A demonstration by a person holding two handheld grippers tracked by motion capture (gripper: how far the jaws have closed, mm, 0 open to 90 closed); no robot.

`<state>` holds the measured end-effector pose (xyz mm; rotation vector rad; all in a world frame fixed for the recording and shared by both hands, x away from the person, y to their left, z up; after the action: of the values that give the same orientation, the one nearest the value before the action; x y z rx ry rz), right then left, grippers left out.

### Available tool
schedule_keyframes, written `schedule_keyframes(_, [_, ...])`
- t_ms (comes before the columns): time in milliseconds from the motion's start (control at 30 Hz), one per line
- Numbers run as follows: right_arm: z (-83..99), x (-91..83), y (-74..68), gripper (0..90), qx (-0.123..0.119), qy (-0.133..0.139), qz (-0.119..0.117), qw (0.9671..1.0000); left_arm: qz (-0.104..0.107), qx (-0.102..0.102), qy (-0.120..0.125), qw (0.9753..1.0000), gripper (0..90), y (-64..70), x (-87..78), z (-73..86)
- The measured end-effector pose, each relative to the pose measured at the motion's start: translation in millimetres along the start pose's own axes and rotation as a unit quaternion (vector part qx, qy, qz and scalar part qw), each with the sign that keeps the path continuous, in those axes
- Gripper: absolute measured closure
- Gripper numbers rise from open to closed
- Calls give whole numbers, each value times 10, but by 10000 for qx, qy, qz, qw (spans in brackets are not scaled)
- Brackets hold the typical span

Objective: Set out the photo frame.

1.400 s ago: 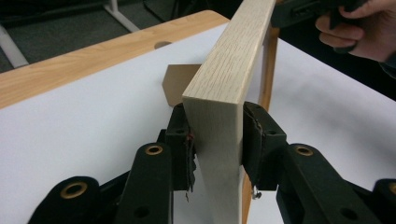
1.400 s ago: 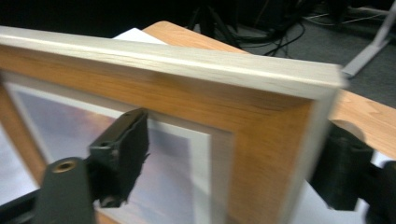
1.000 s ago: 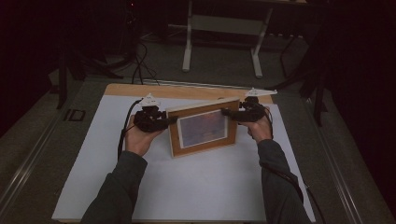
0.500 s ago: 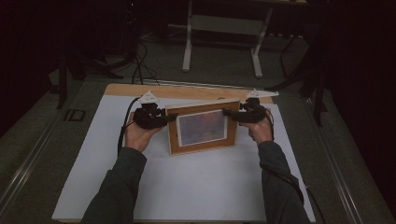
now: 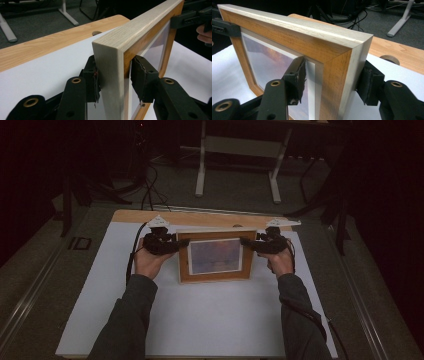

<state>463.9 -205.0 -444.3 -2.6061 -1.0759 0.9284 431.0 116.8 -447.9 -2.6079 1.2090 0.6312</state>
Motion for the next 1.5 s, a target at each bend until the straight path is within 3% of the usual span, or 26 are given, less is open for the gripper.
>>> schedule_keyframes(767, [90, -102, -5, 527, 133, 0, -74, 9999, 0, -51, -14, 10000, 574, -46, 55, -15])
schedule_keyframes(1500, [105, -108, -36, 543, 90, -33, -176, 9998, -55, -180, -53, 9998, 567, -33, 6, -5])
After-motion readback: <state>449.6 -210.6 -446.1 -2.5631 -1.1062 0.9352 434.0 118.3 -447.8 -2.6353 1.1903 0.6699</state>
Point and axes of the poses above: each handheld gripper's, and its own axes: x roughly forward along the jaws, z roughly out of its underside, y roughly to its right, the point moved 4 cm from there along x, roughly forward along the jaws, and after that the axes turned 13 degrees about x, right-handed, at the moved point
